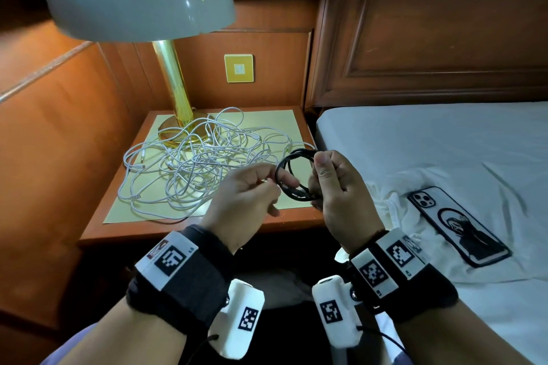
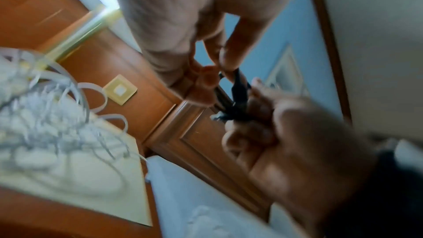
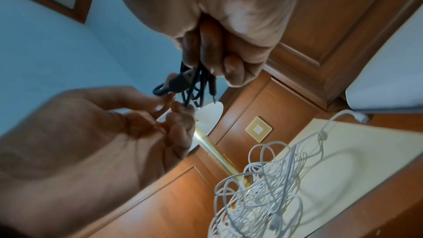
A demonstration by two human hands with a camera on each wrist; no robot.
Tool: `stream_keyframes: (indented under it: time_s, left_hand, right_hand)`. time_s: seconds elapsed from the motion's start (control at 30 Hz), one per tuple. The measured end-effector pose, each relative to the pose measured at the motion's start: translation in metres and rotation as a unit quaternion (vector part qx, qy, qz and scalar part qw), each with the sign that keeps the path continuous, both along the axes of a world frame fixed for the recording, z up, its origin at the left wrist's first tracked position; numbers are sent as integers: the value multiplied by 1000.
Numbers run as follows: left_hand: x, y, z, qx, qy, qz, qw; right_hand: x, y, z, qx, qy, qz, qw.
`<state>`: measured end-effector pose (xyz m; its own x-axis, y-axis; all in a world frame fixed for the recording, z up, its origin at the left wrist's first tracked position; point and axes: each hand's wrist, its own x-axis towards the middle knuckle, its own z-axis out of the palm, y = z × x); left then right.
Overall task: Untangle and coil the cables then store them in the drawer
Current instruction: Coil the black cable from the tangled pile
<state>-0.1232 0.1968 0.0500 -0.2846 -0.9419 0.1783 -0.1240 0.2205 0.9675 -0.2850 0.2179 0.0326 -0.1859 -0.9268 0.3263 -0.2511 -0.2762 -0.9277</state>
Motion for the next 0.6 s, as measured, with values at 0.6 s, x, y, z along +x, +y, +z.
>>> stream_keyframes:
  time_s: [0.6]
  left_hand:
    - [2,-9,-14,-92,-127,87,984]
  right_hand:
    - [4,2,5,45,-186,53,980]
